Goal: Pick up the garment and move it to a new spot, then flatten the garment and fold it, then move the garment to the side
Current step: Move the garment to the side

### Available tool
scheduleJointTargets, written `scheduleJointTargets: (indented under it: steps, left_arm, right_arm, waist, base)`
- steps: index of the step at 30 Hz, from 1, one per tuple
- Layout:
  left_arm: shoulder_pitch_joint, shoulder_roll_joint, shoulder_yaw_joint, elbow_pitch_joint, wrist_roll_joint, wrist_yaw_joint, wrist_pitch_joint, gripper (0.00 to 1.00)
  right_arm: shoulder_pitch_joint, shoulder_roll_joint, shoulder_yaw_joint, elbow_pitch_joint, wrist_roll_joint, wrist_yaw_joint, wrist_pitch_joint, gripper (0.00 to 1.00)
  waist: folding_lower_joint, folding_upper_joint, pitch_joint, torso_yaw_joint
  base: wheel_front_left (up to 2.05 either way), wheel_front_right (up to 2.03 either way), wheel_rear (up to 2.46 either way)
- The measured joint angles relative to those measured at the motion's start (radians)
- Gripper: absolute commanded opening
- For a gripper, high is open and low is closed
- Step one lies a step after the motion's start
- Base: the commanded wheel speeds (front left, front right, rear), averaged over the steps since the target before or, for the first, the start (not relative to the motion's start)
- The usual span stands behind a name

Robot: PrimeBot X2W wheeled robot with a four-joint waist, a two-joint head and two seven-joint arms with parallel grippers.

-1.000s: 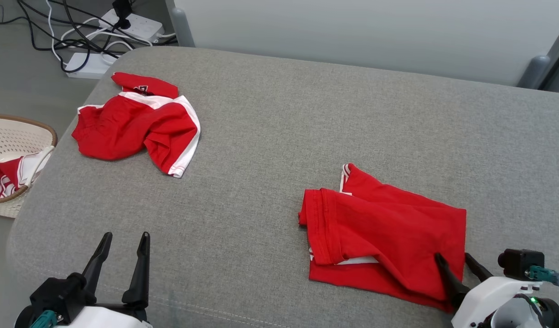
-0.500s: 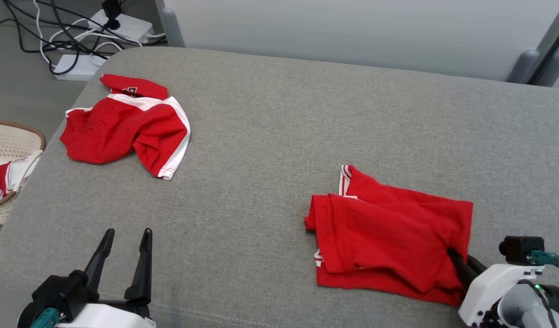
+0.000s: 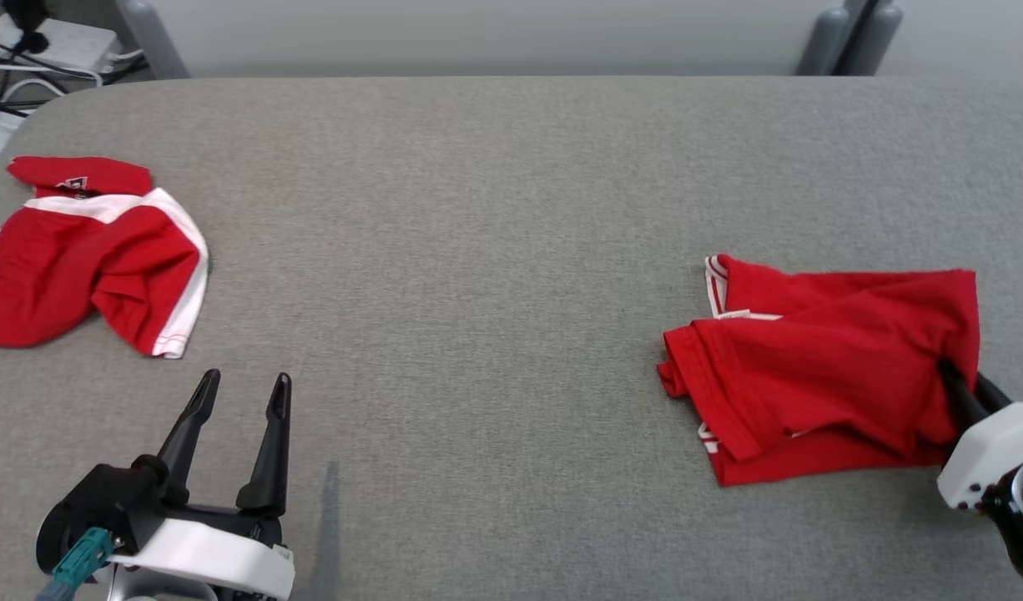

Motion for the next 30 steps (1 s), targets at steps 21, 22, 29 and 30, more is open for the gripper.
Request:
scheduleJointTargets:
  steps: [21, 22, 29, 30]
  left_arm:
    - [-0.146, 0.088, -0.033, -0.110, 0.050, -0.033, 0.115, 1.00]
    - [-0.153, 0.091, -0.036, -0.114, 0.052, -0.034, 0.122, 1.00]
    - [-0.168, 0.098, -0.038, -0.107, 0.059, -0.043, 0.123, 1.00]
    - [-0.172, 0.098, -0.039, -0.105, 0.059, -0.044, 0.123, 1.00]
  right_arm:
    - [-0.391, -0.054, -0.130, 0.382, -0.192, 0.000, -0.172, 0.00]
    - [-0.400, -0.062, -0.139, 0.390, -0.194, 0.000, -0.181, 0.00]
    - [-0.493, -0.064, -0.208, 0.474, -0.227, 0.000, -0.219, 1.00]
    - [-0.498, -0.064, -0.216, 0.481, -0.234, 0.000, -0.220, 1.00]
  waist:
    - [0.0000, 0.0000, 0.211, -0.187]
    - [0.0000, 0.0000, 0.218, -0.186]
    - [0.0000, 0.0000, 0.261, -0.174]
    - [0.0000, 0.0000, 0.263, -0.171]
  base:
    - [0.00, 0.00, 0.00]
    - [0.00, 0.00, 0.00]
    - [0.00, 0.00, 0.00]
    - [0.00, 0.00, 0.00]
